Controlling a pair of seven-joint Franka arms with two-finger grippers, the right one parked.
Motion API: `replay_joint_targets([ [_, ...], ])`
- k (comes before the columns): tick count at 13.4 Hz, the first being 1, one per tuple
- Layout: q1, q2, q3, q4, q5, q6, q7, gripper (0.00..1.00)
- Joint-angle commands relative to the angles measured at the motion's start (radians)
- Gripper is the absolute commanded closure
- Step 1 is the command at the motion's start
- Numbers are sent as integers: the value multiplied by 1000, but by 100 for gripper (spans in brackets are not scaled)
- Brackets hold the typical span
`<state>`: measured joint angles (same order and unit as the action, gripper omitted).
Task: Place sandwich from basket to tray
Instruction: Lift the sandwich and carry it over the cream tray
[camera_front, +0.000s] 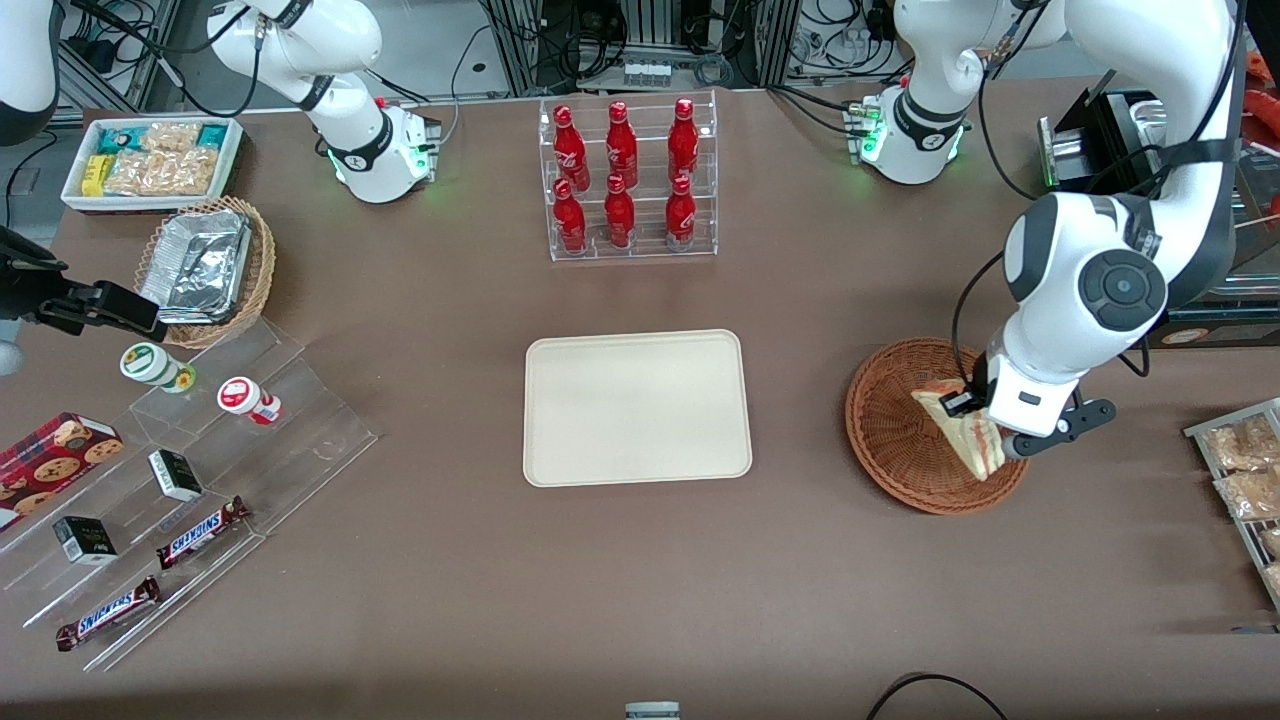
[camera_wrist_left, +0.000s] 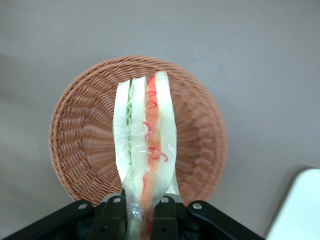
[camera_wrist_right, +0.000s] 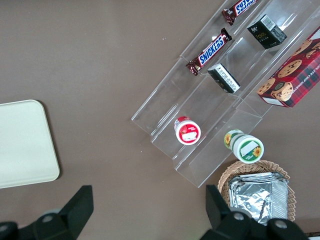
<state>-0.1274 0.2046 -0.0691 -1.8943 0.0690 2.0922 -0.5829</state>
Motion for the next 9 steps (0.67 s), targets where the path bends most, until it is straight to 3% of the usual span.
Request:
replay_joint_targets([
  [1, -5, 50, -75, 98, 8, -32, -31, 100],
  [7, -6, 212, -328, 267, 20, -31, -48, 100],
  [9, -27, 269, -375, 293, 79, -24, -52, 100],
])
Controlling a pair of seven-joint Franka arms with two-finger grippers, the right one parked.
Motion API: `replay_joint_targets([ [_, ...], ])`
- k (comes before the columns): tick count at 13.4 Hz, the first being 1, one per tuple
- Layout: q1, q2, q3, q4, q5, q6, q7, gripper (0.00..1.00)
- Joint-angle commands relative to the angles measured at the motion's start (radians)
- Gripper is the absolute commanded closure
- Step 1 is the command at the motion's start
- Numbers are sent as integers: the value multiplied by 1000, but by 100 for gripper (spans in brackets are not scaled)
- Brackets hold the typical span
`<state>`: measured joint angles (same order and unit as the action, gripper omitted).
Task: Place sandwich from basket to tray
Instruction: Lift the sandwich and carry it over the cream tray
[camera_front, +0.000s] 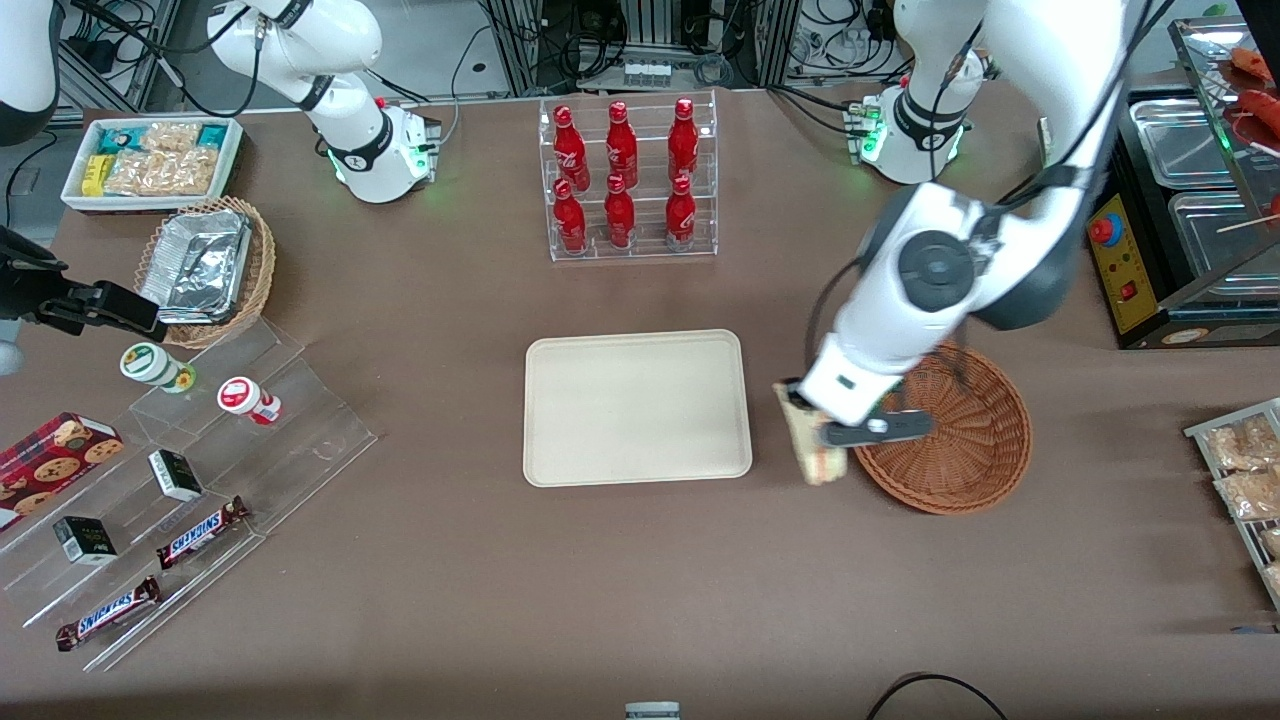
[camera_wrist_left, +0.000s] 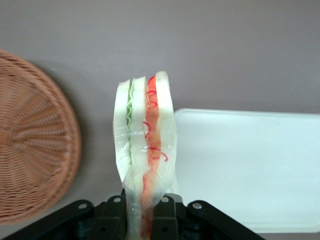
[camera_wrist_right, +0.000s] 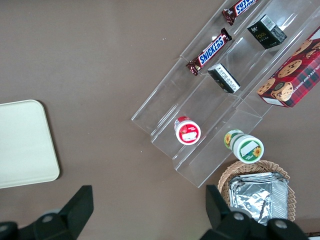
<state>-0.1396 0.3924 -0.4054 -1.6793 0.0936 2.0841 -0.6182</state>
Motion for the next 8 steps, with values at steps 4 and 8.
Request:
replay_joint_targets([
  [4, -152, 206, -38, 196, 92, -15, -80, 100],
  [8, -244, 304, -38, 248, 192, 17, -172, 100],
])
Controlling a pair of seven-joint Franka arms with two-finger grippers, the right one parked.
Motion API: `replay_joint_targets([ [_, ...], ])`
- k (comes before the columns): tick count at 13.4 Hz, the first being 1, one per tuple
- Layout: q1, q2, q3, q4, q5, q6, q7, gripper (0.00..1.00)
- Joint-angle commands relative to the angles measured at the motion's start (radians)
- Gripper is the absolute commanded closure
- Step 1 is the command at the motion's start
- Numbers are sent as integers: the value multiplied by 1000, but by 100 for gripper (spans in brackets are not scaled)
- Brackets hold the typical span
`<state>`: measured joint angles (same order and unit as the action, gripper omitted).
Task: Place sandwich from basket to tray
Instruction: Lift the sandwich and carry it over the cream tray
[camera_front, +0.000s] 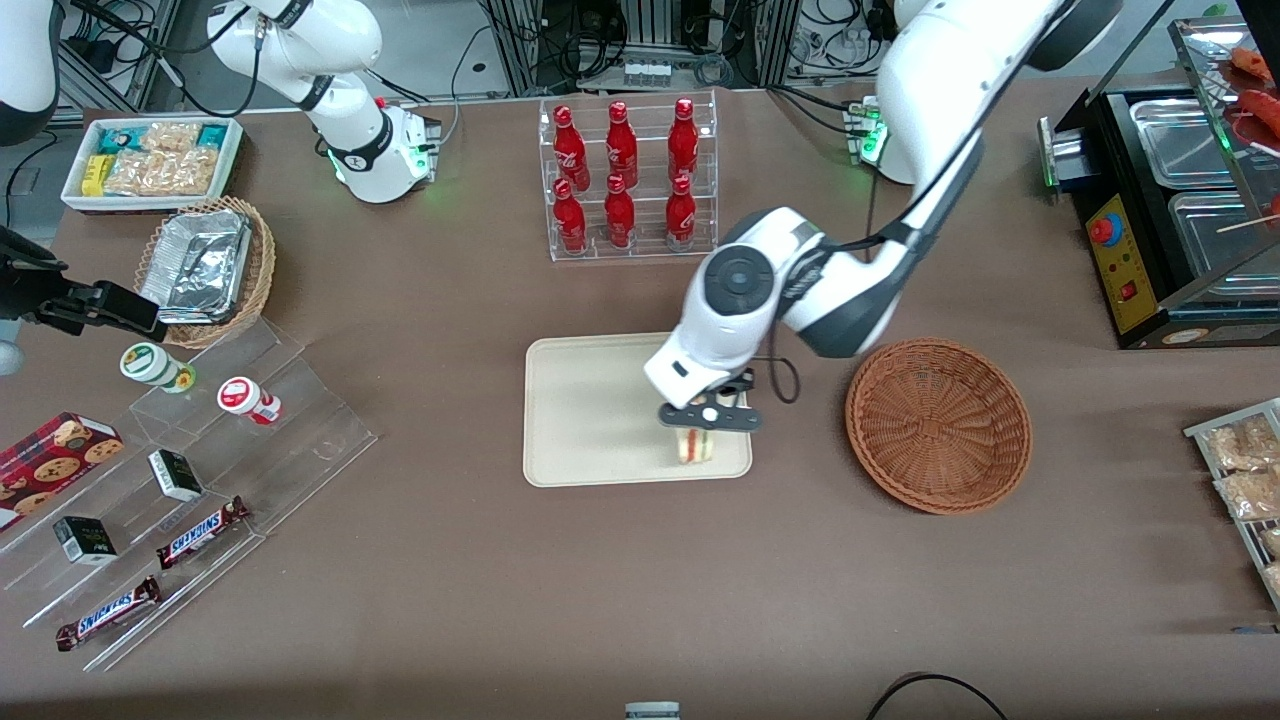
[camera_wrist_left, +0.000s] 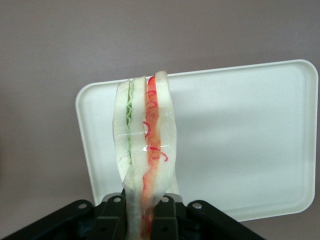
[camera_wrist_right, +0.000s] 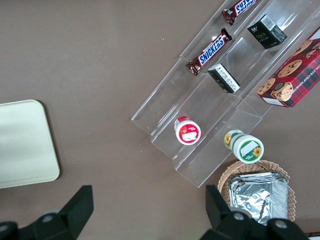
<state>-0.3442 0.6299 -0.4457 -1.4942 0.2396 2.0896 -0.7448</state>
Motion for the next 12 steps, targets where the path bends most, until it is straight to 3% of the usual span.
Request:
replay_joint_targets([
  [1, -53, 85, 2, 64, 53, 30, -47, 100],
  [7, -107, 165, 10, 64, 124, 81, -131, 100],
  [12, -130, 189, 16, 80, 136, 95, -143, 100],
])
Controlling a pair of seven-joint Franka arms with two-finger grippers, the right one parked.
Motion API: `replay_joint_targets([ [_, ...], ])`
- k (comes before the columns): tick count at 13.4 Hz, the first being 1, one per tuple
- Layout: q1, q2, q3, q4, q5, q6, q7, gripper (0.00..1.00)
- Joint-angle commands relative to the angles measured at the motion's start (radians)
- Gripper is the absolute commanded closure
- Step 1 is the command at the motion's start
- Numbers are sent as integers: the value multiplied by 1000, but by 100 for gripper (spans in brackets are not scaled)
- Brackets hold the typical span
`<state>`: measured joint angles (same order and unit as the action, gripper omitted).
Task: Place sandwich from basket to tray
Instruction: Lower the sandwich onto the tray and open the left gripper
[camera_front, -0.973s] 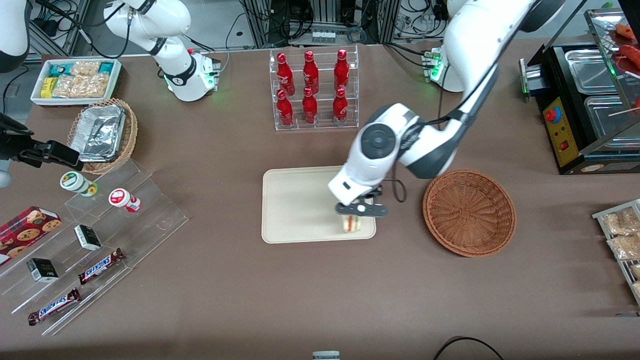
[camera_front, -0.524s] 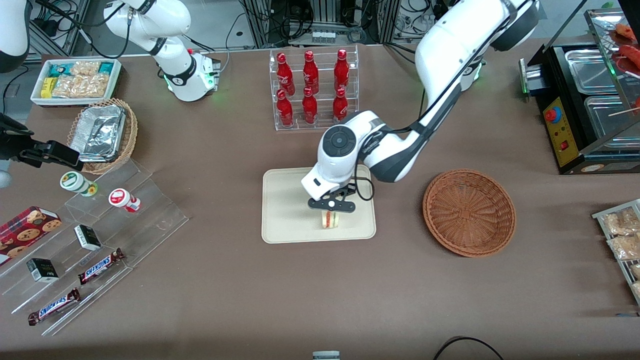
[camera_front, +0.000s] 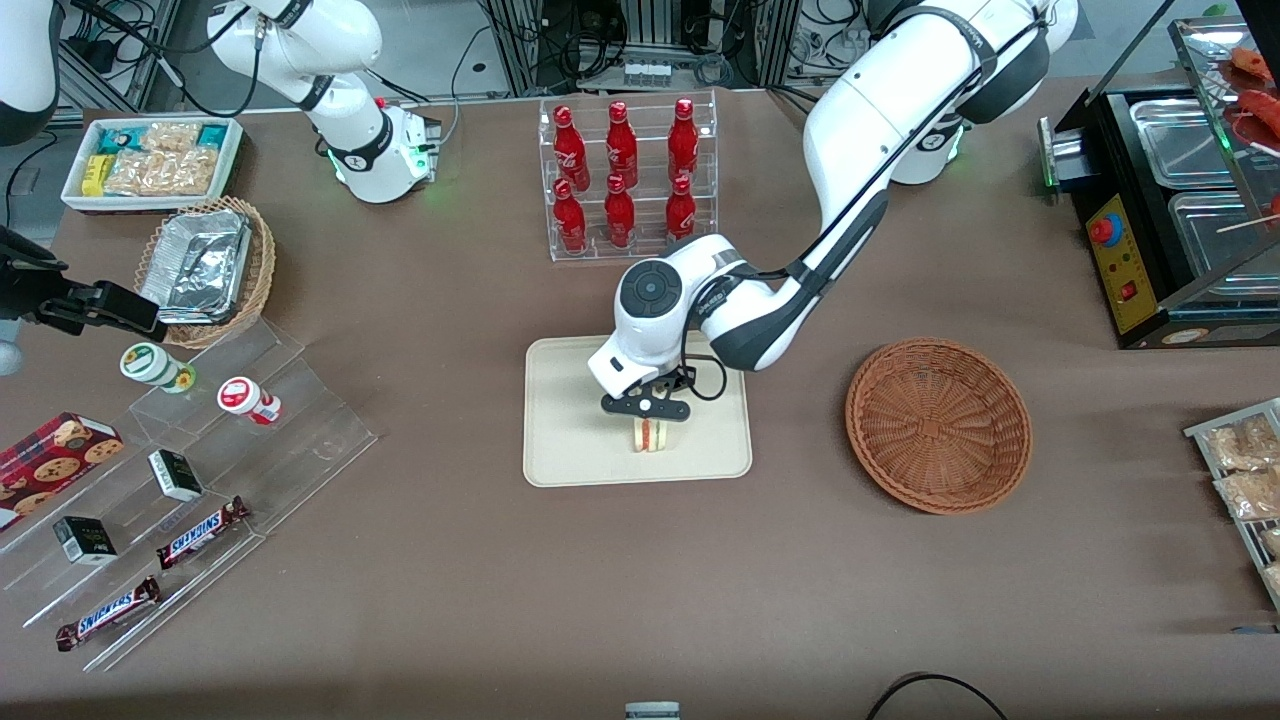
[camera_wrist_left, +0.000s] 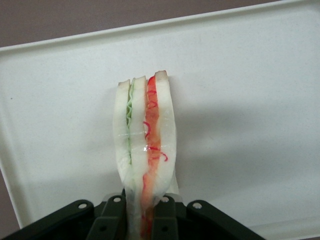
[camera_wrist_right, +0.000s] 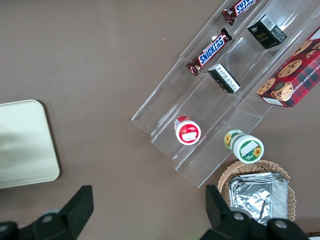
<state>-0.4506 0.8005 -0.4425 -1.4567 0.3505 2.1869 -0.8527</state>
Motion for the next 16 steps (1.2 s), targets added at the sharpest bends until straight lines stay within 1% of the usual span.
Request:
replay_joint_targets([
  [1, -28, 26, 11, 47, 25, -2, -45, 100],
  [4, -66, 57, 31, 90, 27, -2, -74, 100],
  [7, -94, 60, 57, 90, 27, -2, -77, 100],
  [8, -96, 60, 57, 88, 25, -2, -80, 68],
  [9, -94, 60, 57, 88, 25, -4, -81, 15],
  [10, -92, 57, 57, 88, 25, -4, -81, 0],
  [13, -82, 37, 57, 90, 21, -9, -83, 0],
  [15, -73, -10, 59, 88, 15, -22, -83, 0],
  [16, -47, -38, 56, 87, 12, -51, -82, 0],
])
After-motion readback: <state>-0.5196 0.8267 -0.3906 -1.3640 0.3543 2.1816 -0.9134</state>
